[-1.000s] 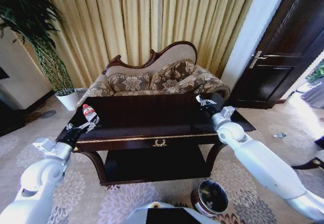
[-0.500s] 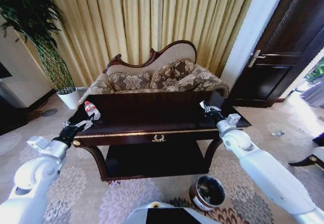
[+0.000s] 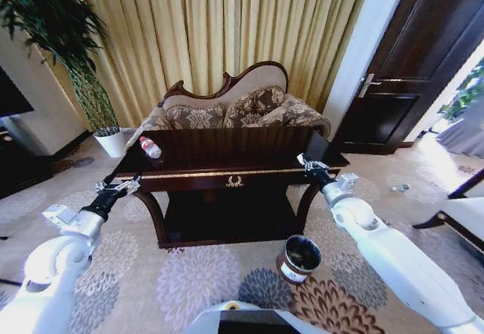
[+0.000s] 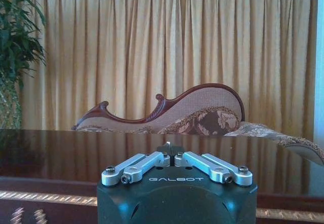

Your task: Move to the front of the table and place the trash on the table into the trash bin.

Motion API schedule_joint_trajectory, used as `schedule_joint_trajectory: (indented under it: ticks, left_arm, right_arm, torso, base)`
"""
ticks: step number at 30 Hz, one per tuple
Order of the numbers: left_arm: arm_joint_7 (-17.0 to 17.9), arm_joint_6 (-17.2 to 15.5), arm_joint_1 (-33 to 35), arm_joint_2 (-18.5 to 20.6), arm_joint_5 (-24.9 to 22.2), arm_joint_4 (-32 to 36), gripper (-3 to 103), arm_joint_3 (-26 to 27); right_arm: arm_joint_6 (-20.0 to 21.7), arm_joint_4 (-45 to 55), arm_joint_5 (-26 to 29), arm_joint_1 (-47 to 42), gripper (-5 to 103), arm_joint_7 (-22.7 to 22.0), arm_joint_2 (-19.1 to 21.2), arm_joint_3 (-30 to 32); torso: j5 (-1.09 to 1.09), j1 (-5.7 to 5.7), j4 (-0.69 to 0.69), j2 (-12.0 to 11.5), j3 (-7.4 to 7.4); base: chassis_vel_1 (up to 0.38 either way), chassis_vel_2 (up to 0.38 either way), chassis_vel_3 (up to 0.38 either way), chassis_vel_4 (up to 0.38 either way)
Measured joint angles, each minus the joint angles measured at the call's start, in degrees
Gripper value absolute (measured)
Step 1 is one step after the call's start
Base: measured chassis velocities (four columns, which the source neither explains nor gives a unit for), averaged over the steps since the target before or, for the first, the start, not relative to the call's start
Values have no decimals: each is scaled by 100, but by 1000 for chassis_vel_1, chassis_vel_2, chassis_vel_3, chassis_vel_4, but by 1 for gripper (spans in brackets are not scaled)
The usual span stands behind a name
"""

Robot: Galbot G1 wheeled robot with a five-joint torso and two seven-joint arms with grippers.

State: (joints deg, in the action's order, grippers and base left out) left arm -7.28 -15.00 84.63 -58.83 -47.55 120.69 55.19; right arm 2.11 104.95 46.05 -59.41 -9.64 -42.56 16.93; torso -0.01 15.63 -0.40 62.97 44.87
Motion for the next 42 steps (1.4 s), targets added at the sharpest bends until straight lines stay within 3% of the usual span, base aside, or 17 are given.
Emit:
schedule_joint_trajectory:
  ticks: [8,10,14,20,27,37,42]
  left_arm:
    - [-11,34,65,-101,27,34,100,63]
    - [-15,41,86,-141,37,58,100,76]
    - [-16,45,112,-179,43,93,100,111]
    - [-16,55,137,-279,118,142,100,105]
    - [0,55,136,-351,187,243,100,7]
    - [9,96,260,-393,207,297,100,100]
    - [5,99,272,-405,201,300,100,131]
  right_arm:
    - [190,-387,-147,-157,0,103,-128,-135]
    - [236,-826,-538,-393,0,525,-177,-23]
    - [249,-1561,-1037,-669,0,947,-340,175]
    - [537,-2215,-1158,-744,0,855,-748,188]
    - [376,-3044,-1654,-414,0,822,-1216,-16]
    - [331,-3359,-1940,-203,-3,803,-1292,-273]
    - [246,-3378,-2090,-214,12,828,-1246,-328]
  torso:
    - [0,-2,3,2,-1]
    - [1,2,0,-2,2]
    - [1,6,-2,-4,3]
    - [0,1,0,-1,0]
    - [2,1,1,-1,1]
    - [0,1,1,-1,0]
    - [1,2,-1,-1,1]
  base:
    - [82,-79,-76,81]
    - [0,0,0,0]
    - [0,0,0,0]
    - [0,0,0,0]
    - [0,0,0,0]
    - [0,0,0,0]
    - [0,0,0,0]
